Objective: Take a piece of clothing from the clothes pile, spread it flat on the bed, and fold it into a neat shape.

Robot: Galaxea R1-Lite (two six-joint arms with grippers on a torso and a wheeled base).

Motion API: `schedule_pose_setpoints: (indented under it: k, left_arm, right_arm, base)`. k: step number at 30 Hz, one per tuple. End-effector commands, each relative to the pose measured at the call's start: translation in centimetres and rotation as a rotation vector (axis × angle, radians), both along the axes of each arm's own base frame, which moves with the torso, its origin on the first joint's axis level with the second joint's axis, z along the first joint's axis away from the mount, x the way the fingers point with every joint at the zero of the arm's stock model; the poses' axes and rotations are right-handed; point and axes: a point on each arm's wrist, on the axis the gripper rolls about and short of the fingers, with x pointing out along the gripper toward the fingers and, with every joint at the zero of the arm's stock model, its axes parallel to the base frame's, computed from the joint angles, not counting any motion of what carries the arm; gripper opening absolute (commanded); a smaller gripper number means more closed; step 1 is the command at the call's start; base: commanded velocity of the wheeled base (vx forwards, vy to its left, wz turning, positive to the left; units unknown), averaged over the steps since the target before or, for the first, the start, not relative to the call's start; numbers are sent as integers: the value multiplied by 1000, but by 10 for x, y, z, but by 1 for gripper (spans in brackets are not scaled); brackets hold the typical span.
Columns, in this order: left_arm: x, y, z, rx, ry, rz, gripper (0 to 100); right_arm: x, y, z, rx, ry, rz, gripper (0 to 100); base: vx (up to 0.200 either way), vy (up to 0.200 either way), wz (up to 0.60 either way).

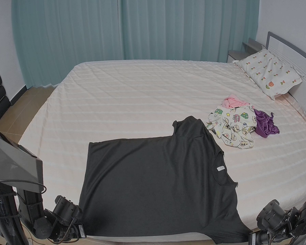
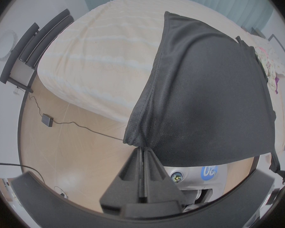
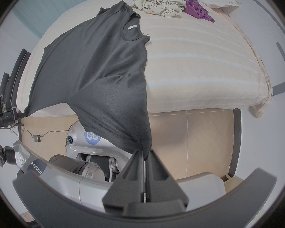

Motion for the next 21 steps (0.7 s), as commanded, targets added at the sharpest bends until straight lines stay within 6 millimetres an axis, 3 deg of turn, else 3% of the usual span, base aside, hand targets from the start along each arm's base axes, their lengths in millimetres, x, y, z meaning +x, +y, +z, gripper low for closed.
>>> schedule_pose_setpoints:
  k: [1,13,17,21]
  left_arm:
    - [-9,-1,3,13,31,-27,0]
    - [-22,-2,15,24,70,-56,0]
    - [-7,-4,34,-38,-69,-23,0]
    - [10,-1,48,-76,-169,28,0]
  right_arm:
    - [-6,-5,3,6,-3,2,0]
    - [-6,-5,11,52,-60,2,0]
    - [7,1,36,153,-210,16,0]
    - [27,0,48,162,-269,9,0]
  base:
    - [0,0,0]
    - [0,0,0]
    - [0,0,0]
    - [0,0,0]
